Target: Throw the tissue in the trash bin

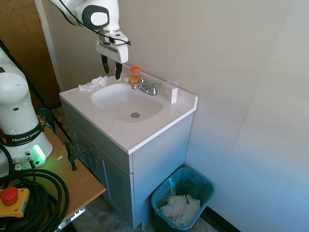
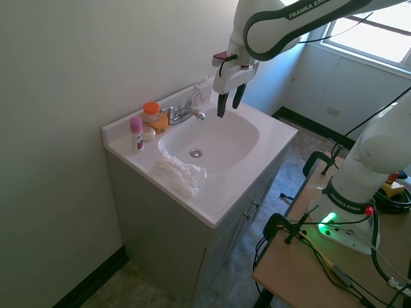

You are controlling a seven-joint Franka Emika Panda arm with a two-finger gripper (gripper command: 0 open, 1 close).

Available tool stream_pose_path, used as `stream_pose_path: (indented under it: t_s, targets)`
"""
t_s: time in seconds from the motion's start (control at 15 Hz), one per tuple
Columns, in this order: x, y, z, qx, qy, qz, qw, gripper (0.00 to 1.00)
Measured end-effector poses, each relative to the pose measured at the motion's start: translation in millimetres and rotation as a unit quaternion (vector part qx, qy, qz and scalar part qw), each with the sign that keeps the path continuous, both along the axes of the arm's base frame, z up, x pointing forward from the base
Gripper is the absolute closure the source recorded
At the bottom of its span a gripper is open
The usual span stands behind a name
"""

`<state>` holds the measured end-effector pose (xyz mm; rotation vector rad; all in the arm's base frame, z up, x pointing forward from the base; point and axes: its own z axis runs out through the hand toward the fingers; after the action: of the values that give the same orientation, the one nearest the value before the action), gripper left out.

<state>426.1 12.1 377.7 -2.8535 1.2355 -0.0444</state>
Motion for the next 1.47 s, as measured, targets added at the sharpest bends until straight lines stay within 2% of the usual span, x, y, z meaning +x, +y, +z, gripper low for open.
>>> stream_pose_path:
  t_s: [0.33, 0.53, 0.67, 1.0, 1.2, 1.47]
  targets:
    - [5.8, 20.7, 0.7, -0.005, -0.011, 0.013, 0.9998, 0.00]
    - [15.8, 69.0, 2.4, -0.006, -0.027, 0.040, 0.9988, 0.00]
    - [19.4, 104.3, -0.7, -0.003, -0.025, 0.061, 0.9978, 0.00]
    - [14.0, 165.5, -35.1, -0.005, -0.013, 0.093, 0.9956, 0.00]
    - [9.7, 196.3, -55.9, -0.016, -0.006, 0.106, 0.9942, 0.00]
    - [2.9, 216.1, -102.7, -0.034, 0.013, 0.116, 0.9926, 0.00]
